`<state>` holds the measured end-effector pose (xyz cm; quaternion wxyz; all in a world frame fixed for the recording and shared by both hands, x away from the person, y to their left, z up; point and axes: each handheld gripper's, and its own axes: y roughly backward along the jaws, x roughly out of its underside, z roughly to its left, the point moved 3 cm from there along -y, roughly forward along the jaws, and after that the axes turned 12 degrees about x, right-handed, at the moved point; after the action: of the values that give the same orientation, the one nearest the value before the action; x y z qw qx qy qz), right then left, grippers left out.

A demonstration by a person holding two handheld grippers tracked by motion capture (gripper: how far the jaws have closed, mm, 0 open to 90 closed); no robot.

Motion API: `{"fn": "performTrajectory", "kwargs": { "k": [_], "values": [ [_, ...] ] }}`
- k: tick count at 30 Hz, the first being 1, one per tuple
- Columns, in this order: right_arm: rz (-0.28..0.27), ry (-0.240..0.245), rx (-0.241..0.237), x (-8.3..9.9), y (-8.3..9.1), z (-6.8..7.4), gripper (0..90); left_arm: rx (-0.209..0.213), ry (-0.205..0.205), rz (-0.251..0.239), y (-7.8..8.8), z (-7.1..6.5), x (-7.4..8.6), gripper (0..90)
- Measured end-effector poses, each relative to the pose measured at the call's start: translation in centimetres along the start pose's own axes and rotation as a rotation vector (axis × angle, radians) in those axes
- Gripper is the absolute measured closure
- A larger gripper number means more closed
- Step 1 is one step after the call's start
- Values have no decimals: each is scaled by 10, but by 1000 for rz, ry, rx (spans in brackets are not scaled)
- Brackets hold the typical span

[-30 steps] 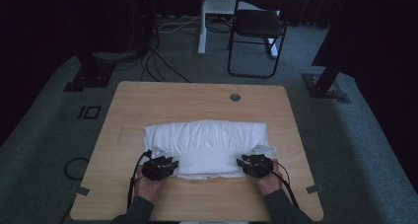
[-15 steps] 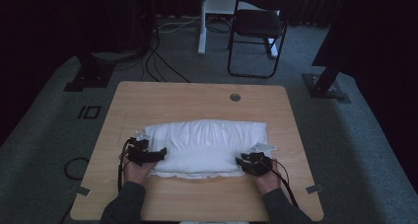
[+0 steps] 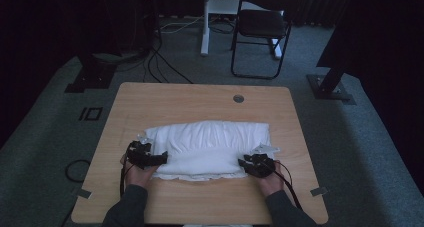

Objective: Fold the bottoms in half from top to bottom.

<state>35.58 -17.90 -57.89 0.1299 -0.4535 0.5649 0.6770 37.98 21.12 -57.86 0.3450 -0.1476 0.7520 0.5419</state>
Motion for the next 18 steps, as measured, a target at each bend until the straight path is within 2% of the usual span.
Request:
{"fn": "performTrajectory", "kwargs": {
  "k": [4, 7, 9, 12, 18],
  "values": [
    [-3, 1, 1, 0, 0, 0, 641, -42, 33, 7, 0, 1, 1, 12],
    [-4, -1, -4, 0, 0, 1, 638, -73, 48, -17, 2, 3, 4, 2],
    [-7, 0, -6, 0, 0, 2, 636, -64, 37, -27, 2, 3, 5, 3],
    [-9, -2, -9, 0, 0, 2, 634, -57, 44, -20, 3, 4, 5, 10],
    [-10, -6, -13, 1, 0, 2, 631, -64, 45, -18, 3, 3, 5, 11]
  ]
}}
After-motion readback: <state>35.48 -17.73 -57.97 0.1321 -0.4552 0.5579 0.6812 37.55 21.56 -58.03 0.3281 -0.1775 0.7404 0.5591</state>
